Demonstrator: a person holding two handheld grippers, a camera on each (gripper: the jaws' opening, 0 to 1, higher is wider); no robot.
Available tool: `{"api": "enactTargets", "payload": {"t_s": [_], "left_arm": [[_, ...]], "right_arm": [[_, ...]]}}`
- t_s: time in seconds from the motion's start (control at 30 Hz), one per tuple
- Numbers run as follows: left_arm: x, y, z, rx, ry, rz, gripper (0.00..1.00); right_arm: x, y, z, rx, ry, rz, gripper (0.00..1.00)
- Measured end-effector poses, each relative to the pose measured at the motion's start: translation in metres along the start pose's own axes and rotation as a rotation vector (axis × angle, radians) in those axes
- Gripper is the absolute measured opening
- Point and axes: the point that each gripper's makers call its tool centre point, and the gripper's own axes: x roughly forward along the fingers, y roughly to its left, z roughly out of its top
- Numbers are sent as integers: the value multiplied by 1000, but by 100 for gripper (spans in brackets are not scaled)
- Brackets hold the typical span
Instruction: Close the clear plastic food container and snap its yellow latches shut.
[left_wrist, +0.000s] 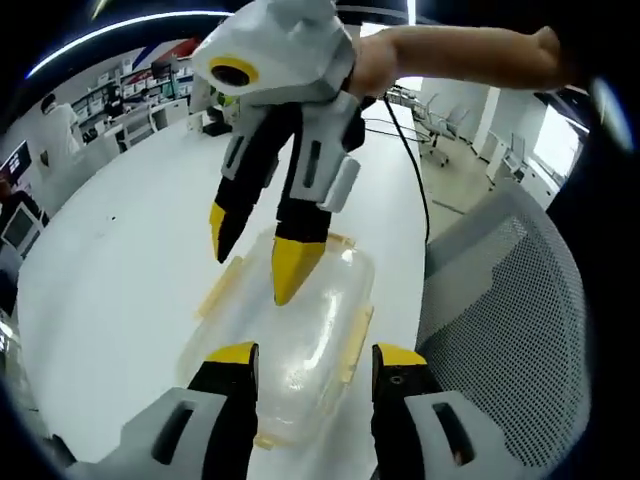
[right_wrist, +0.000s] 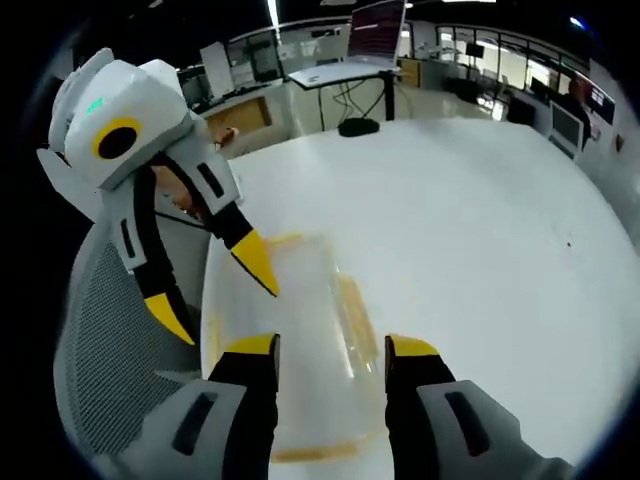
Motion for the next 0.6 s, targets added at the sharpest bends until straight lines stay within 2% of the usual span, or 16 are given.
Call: {"api": "enactTargets", "payload": {"t_s": [0.23, 0.6], "left_arm": [[4, 0, -2, 101, 11, 35, 38], [7, -1, -1, 164, -2, 68, 38]], "right_arm": [[6, -1, -1, -32, 63, 61, 38], [13, 3, 1, -57, 119, 138, 38]]}}
